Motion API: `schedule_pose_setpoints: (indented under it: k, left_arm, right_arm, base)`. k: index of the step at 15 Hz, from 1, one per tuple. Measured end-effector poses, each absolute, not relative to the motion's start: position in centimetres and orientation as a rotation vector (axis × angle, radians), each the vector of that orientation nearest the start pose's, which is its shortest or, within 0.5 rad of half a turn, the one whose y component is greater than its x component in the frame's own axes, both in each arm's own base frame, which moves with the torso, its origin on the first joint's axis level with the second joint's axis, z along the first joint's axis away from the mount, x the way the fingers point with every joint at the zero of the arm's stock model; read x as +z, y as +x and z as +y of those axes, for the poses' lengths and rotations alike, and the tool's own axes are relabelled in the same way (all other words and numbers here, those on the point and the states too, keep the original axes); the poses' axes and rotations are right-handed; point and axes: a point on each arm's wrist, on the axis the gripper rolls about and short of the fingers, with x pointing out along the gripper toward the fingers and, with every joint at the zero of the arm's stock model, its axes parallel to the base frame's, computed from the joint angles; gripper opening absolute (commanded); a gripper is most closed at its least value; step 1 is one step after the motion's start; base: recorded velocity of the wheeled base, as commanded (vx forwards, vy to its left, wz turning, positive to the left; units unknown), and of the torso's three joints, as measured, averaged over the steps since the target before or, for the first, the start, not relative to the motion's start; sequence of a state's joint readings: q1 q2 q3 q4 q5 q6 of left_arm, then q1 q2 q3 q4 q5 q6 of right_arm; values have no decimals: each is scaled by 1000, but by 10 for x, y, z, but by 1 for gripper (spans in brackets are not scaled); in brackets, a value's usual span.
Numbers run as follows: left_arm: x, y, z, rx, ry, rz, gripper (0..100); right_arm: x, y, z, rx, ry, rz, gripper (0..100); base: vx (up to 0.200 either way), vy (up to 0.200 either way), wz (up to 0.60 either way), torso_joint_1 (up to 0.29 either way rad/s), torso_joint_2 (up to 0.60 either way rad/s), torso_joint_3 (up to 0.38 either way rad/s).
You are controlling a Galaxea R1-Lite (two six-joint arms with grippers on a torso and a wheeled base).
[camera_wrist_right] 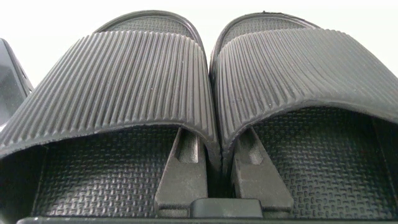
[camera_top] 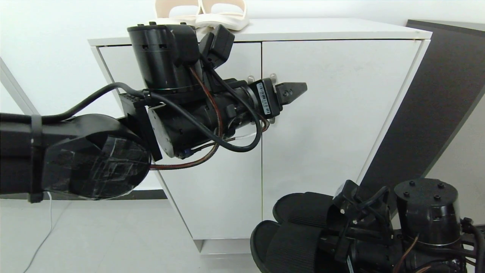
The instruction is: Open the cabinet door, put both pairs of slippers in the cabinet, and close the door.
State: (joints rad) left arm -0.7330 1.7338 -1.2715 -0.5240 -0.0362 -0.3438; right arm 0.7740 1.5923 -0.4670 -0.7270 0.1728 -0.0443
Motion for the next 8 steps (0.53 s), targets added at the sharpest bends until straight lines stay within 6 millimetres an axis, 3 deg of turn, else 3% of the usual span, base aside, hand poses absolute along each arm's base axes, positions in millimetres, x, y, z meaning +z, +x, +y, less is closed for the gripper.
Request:
schedule_pose_setpoints:
  k: [8]
  left_arm:
    - [288, 270, -244, -771, -350, 72, 100]
  right_arm:
    - [134, 172, 173, 944, -168, 376, 0]
  base:
    - [0, 0, 0, 0, 0, 0]
